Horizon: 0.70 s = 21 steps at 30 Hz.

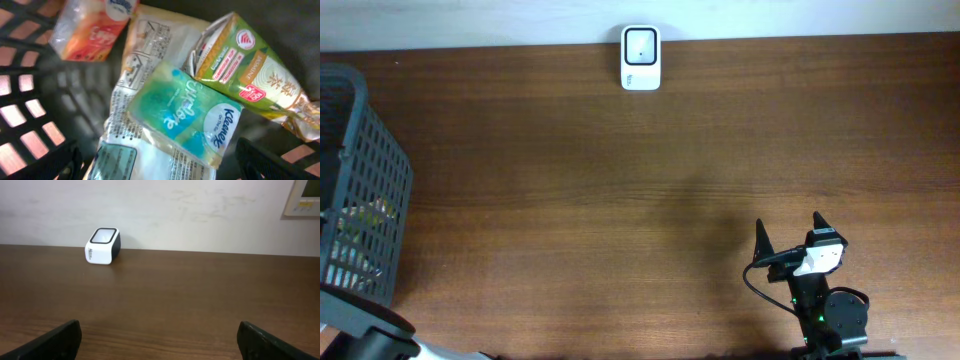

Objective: Scan the item barcode
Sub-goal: 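Reach the left gripper into the grey basket and grasp the green tissue pack, then carry the green tissue pack to table centre and release it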

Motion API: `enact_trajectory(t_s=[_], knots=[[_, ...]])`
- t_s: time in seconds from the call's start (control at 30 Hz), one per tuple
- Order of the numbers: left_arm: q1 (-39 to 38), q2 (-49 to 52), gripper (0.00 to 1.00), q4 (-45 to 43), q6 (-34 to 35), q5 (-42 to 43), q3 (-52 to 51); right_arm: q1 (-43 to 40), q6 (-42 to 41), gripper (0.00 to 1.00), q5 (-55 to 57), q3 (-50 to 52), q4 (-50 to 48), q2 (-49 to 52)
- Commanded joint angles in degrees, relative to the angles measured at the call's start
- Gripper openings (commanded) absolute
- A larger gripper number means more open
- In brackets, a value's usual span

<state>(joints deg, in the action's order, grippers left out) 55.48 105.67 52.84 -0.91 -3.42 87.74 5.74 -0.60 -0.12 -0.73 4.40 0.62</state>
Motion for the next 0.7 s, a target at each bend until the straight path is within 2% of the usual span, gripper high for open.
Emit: enact_trajectory(t_s=[0.0, 0.2, 0.27, 0.33, 0.4, 0.47, 0.5, 0.6, 0.67], knots=[[0.2, 0.8, 0.99, -4.8, -4.0, 1.1, -2.8, 0.3, 0.0, 0.99, -0.3, 0.4, 0.2, -0.4], [0.2, 4.0, 0.99, -5.1, -6.0, 3.4, -3.3, 0.3, 0.0, 0.99, -0.3, 0.4, 0.2, -0.4], [0.0, 4.0, 0.94, -5.3, -6.1, 3.7, -3.3, 0.3, 0.0, 0.99, -0.3, 0.4, 0.2, -0.4], [0.0, 4.0, 0.84, -5.3, -6.1, 3.7, -3.3, 0.3, 0.0, 0.99, -0.3, 0.4, 0.2, -0.4], [0.0, 4.0, 0.69, -5.4, -6.1, 3.7, -3.3, 0.3, 0.0, 0.99, -0.3, 0.4, 0.2, -0.4], [0.0, 4.0, 0.48, -5.4, -6.1, 4.2, -3.1, 0.3, 0.0, 0.99, -0.3, 0.4, 0.2, -0.4], [0.0, 4.0, 0.42, -5.4, -6.1, 5.4, -2.9, 0.3, 0.0, 0.99, -0.3, 0.4, 0.2, -0.4], [0.0, 3.9, 0.34, -4.2, -6.1, 6.3, -1.3, 0.3, 0.0, 0.99, -0.3, 0.4, 0.2, -0.4], [0.0, 3.5, 0.26, -2.3, -6.0, 10.0, 1.6, 0.3, 0.0, 0.99, -0.3, 0.4, 0.2, -0.4]])
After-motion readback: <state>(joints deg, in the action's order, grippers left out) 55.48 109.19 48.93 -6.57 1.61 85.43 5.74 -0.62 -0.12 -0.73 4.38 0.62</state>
